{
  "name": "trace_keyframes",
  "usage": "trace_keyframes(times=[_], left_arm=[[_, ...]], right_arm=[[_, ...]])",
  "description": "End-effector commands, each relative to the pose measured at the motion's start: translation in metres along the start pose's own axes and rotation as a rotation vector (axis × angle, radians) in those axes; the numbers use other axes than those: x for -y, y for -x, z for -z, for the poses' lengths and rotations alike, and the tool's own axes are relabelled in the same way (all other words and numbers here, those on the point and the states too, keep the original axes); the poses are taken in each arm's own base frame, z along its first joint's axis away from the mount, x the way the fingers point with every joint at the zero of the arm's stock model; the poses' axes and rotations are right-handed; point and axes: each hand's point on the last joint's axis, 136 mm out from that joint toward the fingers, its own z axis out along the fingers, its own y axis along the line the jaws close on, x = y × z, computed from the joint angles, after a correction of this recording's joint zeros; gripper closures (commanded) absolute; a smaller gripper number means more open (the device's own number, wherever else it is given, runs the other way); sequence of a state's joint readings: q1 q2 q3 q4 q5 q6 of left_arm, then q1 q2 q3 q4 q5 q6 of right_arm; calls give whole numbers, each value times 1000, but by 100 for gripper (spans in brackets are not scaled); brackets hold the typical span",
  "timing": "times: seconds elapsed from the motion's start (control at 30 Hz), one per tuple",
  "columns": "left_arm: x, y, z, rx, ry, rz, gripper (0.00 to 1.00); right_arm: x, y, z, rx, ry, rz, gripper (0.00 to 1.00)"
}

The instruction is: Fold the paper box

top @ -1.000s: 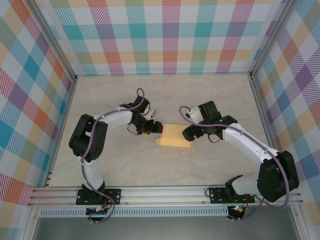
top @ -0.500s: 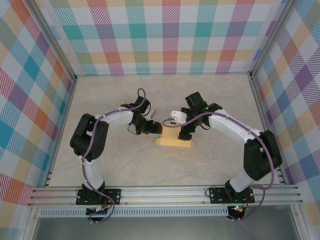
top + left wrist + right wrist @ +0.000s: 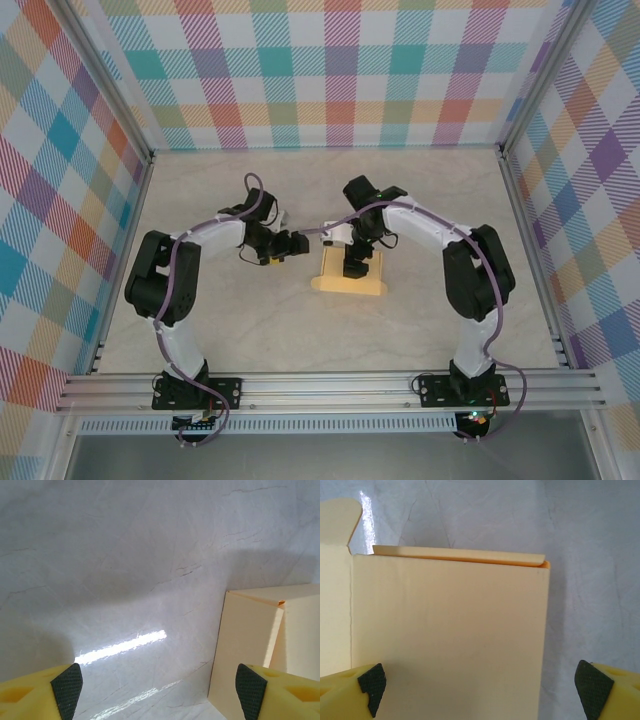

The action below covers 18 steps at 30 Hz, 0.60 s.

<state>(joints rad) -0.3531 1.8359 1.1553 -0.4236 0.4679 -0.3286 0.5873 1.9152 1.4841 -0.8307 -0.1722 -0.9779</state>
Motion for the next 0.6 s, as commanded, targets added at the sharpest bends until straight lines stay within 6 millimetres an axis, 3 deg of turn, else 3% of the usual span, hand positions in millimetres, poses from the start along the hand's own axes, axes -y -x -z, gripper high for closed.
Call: trace_keyframes(times=[0.0, 0.3, 0.57], left_arm=[[3, -4, 7, 3, -33, 23, 17], [-6, -4, 8, -1, -27, 54, 17], [18, -5, 9, 4, -176, 47, 17]], right_arm=[[-16, 9, 0, -24, 73, 14, 0], [-30, 2, -21, -126, 108, 20, 0], [-9, -15, -45, -227, -33, 36, 0]])
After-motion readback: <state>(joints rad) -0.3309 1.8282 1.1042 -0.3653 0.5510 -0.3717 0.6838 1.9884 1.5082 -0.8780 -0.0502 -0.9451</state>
